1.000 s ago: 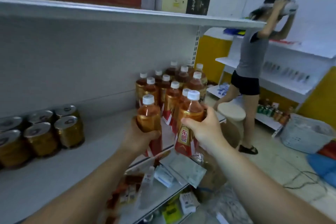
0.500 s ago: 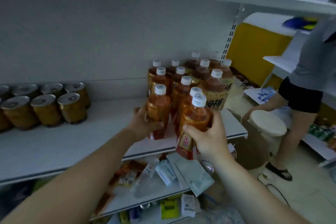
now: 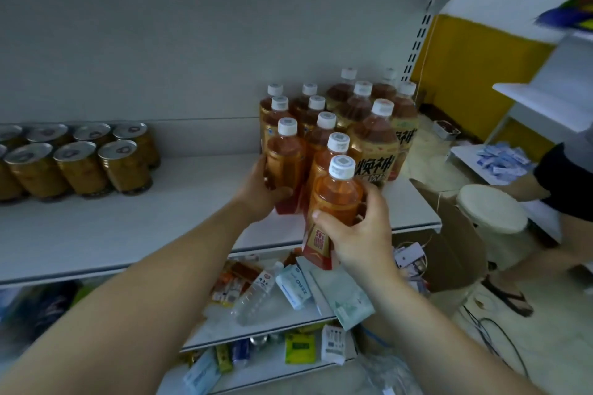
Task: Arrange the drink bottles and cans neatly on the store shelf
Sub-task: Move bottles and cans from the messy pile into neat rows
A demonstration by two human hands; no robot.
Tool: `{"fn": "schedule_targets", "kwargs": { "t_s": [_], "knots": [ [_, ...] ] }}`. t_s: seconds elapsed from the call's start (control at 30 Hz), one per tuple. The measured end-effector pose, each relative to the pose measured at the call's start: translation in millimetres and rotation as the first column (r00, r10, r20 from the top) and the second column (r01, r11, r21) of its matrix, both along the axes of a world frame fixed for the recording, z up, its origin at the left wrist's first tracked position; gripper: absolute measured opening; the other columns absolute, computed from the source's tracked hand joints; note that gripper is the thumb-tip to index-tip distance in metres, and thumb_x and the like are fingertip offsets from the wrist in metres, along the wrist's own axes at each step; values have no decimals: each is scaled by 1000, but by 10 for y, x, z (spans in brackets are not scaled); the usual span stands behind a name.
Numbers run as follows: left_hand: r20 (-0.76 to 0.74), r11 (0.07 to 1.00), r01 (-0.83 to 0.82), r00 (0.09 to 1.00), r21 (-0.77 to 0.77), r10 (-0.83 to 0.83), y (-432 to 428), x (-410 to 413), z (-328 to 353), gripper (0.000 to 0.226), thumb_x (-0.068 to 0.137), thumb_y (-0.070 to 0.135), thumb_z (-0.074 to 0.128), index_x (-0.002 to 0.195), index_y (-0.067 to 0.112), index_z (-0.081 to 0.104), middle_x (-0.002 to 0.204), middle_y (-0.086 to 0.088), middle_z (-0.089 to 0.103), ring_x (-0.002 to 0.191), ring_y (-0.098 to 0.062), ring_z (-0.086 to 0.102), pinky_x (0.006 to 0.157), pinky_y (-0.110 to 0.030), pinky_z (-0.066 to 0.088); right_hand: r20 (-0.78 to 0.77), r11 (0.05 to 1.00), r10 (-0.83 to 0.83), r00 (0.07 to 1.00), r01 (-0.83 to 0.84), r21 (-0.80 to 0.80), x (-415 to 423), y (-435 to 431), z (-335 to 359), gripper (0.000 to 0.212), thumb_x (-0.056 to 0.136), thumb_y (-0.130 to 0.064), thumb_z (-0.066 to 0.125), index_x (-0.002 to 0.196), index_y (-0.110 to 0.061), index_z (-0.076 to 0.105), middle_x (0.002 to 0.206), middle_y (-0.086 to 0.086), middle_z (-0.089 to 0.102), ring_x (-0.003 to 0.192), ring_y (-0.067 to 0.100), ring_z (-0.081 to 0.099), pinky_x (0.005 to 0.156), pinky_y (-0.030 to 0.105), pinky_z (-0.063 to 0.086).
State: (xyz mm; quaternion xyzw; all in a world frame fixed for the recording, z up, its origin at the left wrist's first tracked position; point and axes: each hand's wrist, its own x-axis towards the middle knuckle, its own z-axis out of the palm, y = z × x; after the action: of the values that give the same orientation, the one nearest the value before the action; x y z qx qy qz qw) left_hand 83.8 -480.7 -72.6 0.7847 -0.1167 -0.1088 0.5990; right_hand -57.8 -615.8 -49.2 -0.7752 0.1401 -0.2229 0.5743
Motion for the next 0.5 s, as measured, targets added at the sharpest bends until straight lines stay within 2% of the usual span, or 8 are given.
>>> {"fn": "schedule_targets", "kwargs": {
  "t_s": [0.03, 0.1, 0.17, 0.23, 0.3, 0.37, 0.43, 0.5],
  "knots": [
    [16, 997, 37, 999, 68, -38, 61, 12, 1, 85, 80, 12, 74, 147, 23, 24, 132, -2, 49, 123, -23, 46, 100, -38, 42, 2, 1000, -13, 1000, 13, 4, -13, 36, -13, 67, 52, -54, 75, 112, -58, 44, 124, -9, 53, 114, 11, 55, 98, 45, 49],
    [27, 951, 82, 995, 300, -94, 273, 33, -28, 89, 80, 33, 74, 149, 28, 18, 145, -4, 40, 132, -25, 39, 105, -39, 37, 10, 999, -41, 999, 41, 16, -36, 141, -22, 75, 55, -50, 79, 120, -49, 43, 123, -9, 54, 114, 11, 55, 98, 43, 49],
    [34, 831, 54, 996, 553, -87, 595, 28, -104, 83, 83, 49, 65, 150, 27, 20, 153, -5, 30, 136, -27, 36, 108, -38, 33, 24, 998, -60, 998, 60, 10, -26, 283, -27, 76, 61, -42, 84, 125, -41, 43, 123, -8, 54, 114, 12, 54, 99, 41, 49],
    [61, 705, 14, 995, 709, -82, 964, -16, -198, 76, 86, 54, 57, 149, 24, 26, 155, -6, 28, 136, -27, 36, 111, -38, 30, 31, 995, -99, 995, 99, -18, 40, 441, -42, 79, 65, -38, 86, 130, -32, 42, 125, -6, 51, 116, 12, 51, 101, 38, 46],
    [76, 573, -1, 991, 820, -108, 1311, -66, -291, 75, 88, 60, 49, 149, 25, 25, 158, -2, 21, 141, -25, 26, 115, -44, 22, 69, 986, -156, 985, 159, -47, 128, 590, -95, 83, 66, -34, 87, 135, -25, 40, 129, -4, 47, 120, 13, 47, 103, 36, 43],
    [42, 415, 36, 983, 909, -179, 1542, -123, -375, 76, 89, 67, 35, 151, 28, 13, 161, 3, 3, 147, -22, 5, 117, -50, 9, 106, 970, -218, 970, 228, -90, 197, 712, -168, 88, 68, -32, 86, 139, -20, 37, 135, 2, 43, 127, 18, 42, 106, 36, 38],
    [22, 355, 58, 975, 933, -219, 1619, -177, -448, 76, 90, 69, 23, 152, 30, 0, 160, 5, -11, 147, -20, -9, 117, -52, 0, 130, 949, -271, 954, 287, -128, 263, 776, -224, 91, 69, -33, 85, 142, -14, 34, 141, 9, 39, 132, 25, 37, 109, 39, 35],
    [42, 350, 42, 972, 936, -229, 1614, -201, -473, 76, 90, 69, 18, 152, 31, -5, 159, 5, -16, 147, -19, -13, 117, -52, -4, 139, 931, -298, 945, 319, -179, 316, 794, -252, 92, 70, -35, 84, 142, -10, 33, 143, 13, 38, 135, 28, 34, 111, 43, 33]
  ]
}}
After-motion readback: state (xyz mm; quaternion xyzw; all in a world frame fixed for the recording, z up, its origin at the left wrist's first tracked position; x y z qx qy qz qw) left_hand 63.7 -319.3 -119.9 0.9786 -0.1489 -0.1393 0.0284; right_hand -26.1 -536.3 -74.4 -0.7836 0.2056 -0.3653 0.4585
